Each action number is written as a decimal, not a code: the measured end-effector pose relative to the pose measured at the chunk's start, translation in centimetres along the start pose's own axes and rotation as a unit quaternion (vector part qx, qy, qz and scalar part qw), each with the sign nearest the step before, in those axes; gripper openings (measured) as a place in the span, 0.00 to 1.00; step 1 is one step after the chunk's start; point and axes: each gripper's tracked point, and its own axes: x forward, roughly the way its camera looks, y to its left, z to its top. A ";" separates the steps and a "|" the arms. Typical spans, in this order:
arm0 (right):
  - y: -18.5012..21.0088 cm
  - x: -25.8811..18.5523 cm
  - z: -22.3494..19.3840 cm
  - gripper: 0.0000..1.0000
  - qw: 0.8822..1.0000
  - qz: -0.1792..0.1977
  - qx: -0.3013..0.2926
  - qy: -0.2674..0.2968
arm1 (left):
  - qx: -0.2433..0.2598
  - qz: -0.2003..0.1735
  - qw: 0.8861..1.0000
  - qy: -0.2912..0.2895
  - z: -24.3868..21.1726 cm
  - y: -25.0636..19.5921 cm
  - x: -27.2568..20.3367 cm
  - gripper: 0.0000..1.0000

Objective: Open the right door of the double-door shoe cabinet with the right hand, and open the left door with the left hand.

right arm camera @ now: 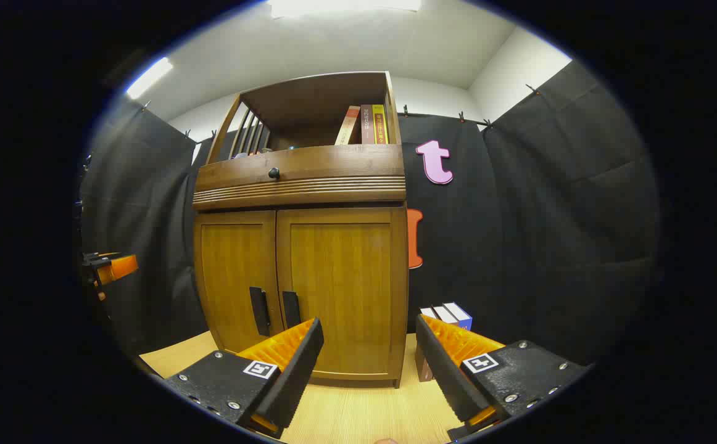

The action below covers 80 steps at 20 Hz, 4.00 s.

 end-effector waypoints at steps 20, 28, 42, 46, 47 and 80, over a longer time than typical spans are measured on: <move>0.8 0.3 -0.7 0.94 1.000 0.001 -0.007 0.008 | 0.004 -0.018 1.000 0.013 -0.4 -0.1 -0.4 0.98; 5.6 3.6 -4.1 0.94 0.999 0.034 0.005 0.030 | 0.002 -0.014 1.000 0.022 -1.4 1.0 -0.5 0.95; 14.0 15.1 -9.0 0.94 0.997 0.059 0.018 0.055 | 0.019 -0.001 0.999 0.027 -2.7 3.3 0.0 0.96; 14.2 18.8 -10.5 0.93 0.998 0.036 -0.001 0.049 | 0.021 -0.001 0.999 0.028 -2.8 3.4 -0.1 0.96; 14.4 19.5 -10.9 1.00 0.998 0.035 0.000 0.052 | 0.022 -0.001 0.999 0.029 -2.7 3.3 -0.2 0.96; 15.1 16.2 -13.7 0.30 0.991 0.102 0.037 0.075 | 0.024 0.001 0.998 0.056 -4.6 3.8 -0.2 0.95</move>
